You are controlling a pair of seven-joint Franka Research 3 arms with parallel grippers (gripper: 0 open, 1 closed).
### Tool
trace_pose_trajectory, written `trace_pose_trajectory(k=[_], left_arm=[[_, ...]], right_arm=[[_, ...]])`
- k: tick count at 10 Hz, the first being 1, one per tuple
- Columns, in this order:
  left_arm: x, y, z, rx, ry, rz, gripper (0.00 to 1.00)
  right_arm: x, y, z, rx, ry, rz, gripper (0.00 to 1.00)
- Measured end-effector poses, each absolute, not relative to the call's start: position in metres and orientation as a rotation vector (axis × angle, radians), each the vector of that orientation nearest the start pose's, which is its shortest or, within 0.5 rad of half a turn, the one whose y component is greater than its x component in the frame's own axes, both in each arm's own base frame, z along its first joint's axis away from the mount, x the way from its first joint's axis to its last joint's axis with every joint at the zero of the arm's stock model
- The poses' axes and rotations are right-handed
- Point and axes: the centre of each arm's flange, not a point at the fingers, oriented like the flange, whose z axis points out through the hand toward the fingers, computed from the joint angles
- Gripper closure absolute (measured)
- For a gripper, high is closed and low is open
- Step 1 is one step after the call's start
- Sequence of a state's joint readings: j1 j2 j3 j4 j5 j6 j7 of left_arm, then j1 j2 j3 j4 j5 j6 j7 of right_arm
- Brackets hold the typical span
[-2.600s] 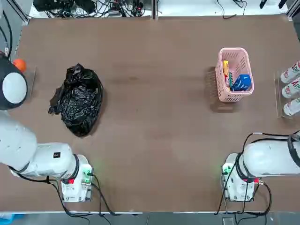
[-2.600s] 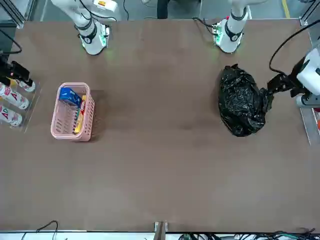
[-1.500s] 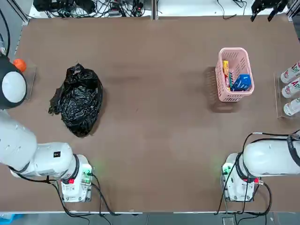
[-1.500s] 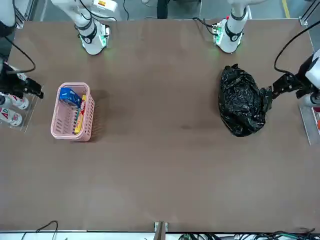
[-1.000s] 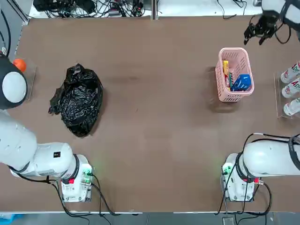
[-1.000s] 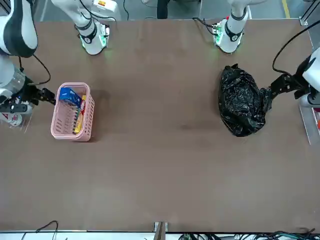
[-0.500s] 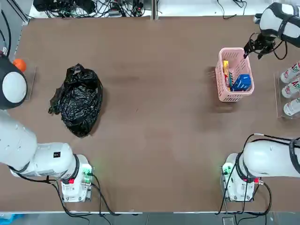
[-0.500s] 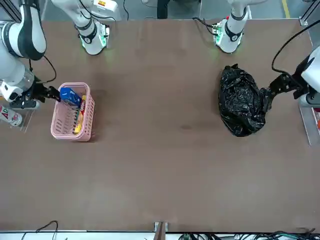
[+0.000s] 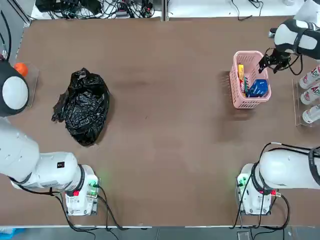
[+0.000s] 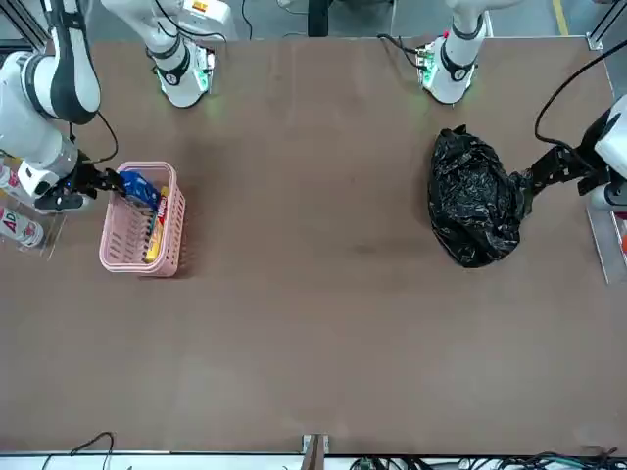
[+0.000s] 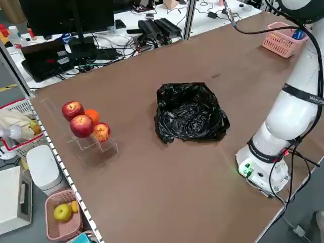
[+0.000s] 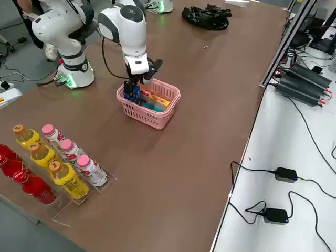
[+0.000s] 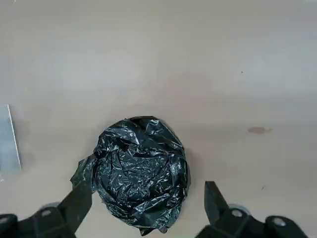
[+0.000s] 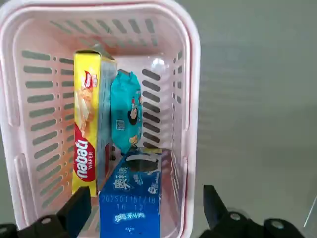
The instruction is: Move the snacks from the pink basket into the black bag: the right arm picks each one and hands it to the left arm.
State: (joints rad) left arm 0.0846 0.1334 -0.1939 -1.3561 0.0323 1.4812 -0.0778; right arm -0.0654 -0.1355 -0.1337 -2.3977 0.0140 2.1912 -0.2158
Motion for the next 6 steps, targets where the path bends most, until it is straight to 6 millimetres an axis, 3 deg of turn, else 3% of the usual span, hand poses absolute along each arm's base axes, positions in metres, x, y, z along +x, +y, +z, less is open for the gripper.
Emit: trace_pose_trajectory(k=[6], left_arm=[[0.584, -0.046, 0.642, -3.134, 0.028, 0.008, 0.0]], right_arm=[[0.431, -0.072, 0.355, -3.087, -0.074, 0.105, 0.0]])
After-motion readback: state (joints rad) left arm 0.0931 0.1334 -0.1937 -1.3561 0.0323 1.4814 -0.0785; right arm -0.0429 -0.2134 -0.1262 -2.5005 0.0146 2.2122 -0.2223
